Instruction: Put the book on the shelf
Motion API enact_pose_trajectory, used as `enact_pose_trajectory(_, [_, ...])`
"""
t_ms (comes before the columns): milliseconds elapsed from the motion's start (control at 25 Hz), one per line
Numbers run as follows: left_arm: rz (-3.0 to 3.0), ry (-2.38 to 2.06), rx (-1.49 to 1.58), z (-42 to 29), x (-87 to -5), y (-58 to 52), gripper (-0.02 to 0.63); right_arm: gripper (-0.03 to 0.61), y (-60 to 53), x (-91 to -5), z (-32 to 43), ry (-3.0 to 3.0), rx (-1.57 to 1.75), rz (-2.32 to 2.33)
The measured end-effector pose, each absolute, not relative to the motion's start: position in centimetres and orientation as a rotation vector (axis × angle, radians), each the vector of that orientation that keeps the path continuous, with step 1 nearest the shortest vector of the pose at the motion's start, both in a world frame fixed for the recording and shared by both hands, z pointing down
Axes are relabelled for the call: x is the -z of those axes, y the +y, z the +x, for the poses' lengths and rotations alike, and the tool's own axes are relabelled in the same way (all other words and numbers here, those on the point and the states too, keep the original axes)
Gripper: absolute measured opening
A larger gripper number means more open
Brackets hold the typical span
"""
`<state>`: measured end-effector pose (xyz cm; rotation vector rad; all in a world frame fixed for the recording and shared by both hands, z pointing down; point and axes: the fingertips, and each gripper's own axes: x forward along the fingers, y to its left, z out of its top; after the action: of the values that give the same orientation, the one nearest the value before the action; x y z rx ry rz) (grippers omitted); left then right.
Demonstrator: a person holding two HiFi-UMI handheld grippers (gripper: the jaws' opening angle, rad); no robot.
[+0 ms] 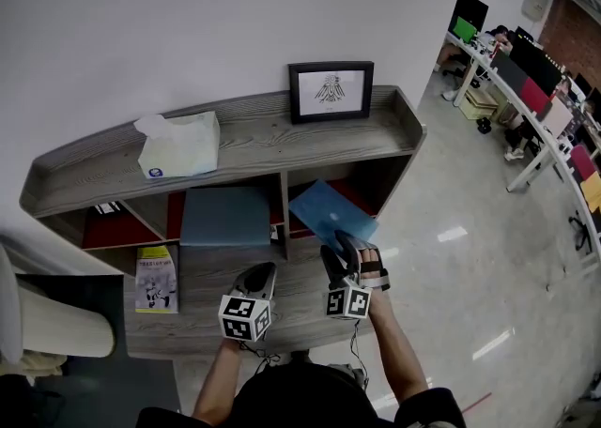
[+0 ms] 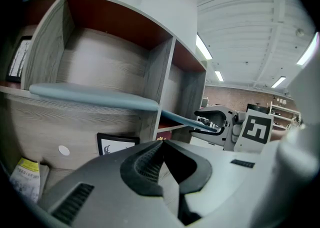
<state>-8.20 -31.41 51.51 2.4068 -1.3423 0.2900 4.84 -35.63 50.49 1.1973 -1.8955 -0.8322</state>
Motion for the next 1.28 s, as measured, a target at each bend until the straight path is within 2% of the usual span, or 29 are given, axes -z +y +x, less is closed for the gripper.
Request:
enact_pose_trajectory(320, [2.428,-1.349,-0.294,-7.8,-51.0,-30.1,0.008,0.259,-33.4,-47.9,6.8,-2.018,0.685,1.357])
enact_pose_trajectory(920, [2.535,-1.342,-0.281,-2.5,-47.3,-25.0,0.008,0.255,-24.9,-44.4,15.3,-2.448,0.109,1.716])
enact_pose_trajectory(1280, [2.600,-1.359,-0.301,1.9,-45.7,-19.1,0.008,0.102,-17.7,-44.5,19.9,-2.487,-0.046,1.825])
